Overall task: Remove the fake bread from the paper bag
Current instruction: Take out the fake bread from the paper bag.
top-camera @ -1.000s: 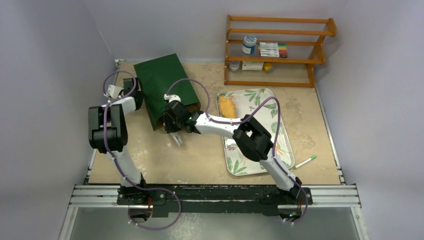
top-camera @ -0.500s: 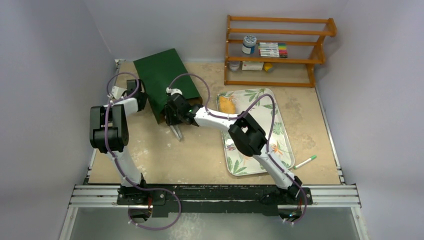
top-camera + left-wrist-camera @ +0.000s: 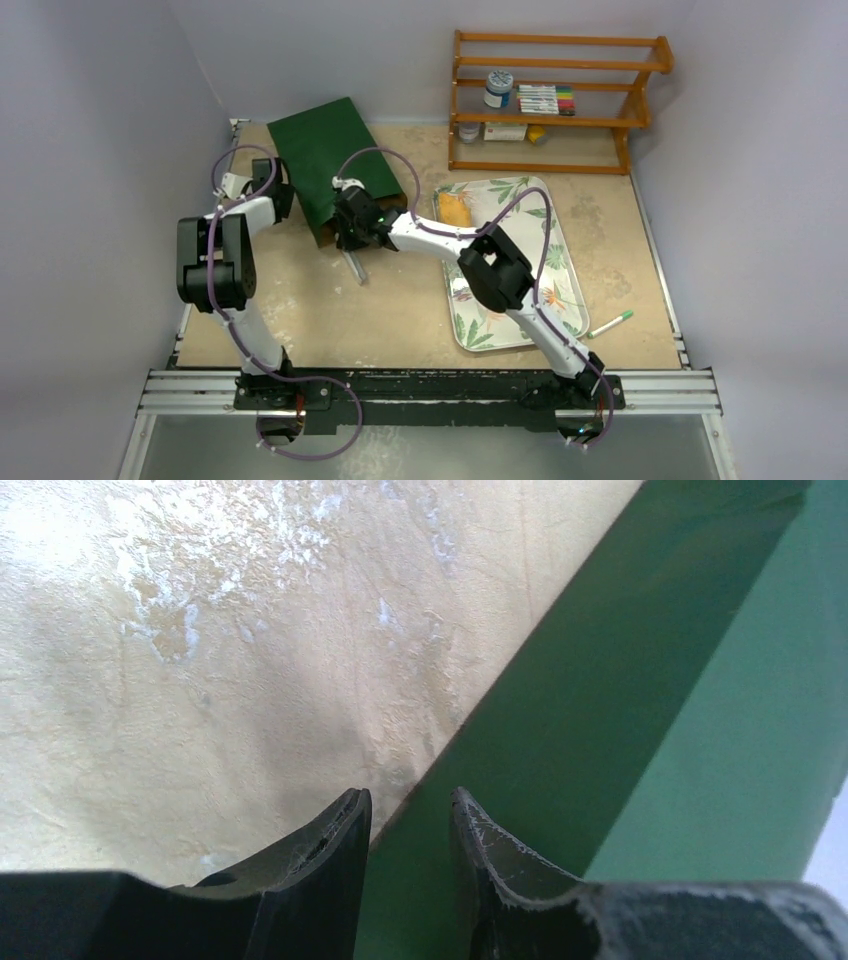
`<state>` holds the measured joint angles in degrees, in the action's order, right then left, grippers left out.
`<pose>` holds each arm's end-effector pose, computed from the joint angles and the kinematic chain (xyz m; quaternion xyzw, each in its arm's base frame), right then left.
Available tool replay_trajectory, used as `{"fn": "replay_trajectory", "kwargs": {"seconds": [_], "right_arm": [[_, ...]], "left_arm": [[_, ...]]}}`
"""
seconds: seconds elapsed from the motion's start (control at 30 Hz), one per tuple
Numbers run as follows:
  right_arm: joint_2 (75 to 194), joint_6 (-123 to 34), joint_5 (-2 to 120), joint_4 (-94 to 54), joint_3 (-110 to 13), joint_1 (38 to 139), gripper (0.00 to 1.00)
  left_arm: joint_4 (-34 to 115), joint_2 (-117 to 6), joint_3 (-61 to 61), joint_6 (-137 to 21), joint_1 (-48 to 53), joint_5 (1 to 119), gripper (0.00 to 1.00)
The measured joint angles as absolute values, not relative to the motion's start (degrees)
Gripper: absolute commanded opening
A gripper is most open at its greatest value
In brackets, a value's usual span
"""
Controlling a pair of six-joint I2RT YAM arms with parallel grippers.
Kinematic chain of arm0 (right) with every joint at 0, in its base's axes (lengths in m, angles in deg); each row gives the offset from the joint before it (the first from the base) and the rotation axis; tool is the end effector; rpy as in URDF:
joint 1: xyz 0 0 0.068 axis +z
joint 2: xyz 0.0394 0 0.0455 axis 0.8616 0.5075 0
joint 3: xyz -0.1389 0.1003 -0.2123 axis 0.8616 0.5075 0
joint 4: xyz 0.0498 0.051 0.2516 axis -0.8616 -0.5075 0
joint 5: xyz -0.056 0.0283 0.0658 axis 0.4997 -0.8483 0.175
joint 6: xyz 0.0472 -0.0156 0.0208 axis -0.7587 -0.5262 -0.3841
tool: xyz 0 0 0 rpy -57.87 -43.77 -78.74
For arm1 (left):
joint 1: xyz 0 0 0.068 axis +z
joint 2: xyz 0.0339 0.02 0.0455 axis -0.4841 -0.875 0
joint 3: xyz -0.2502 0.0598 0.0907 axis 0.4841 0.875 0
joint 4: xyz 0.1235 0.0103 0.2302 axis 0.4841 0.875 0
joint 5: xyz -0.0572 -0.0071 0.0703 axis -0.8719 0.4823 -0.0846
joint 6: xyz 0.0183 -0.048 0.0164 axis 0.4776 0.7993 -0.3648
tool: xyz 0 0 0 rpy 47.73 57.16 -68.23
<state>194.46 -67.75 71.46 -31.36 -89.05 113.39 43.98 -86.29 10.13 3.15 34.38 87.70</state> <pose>0.3324 0.4510 0.1656 -0.1667 0.8775 0.2745 0.3561 0.3842 0.0482 0.1617 -0.6249 0.6683 -0.0787 0.3959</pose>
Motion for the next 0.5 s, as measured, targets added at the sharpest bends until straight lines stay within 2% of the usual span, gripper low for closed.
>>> {"fn": "replay_trajectory", "kwargs": {"seconds": [0.5], "right_arm": [[179.6, -67.6, 72.0, -39.8, -78.7, 113.7, 0.0]], "left_arm": [[51.3, -79.2, 8.8, 6.3, 34.1, 88.5, 0.35]]}}
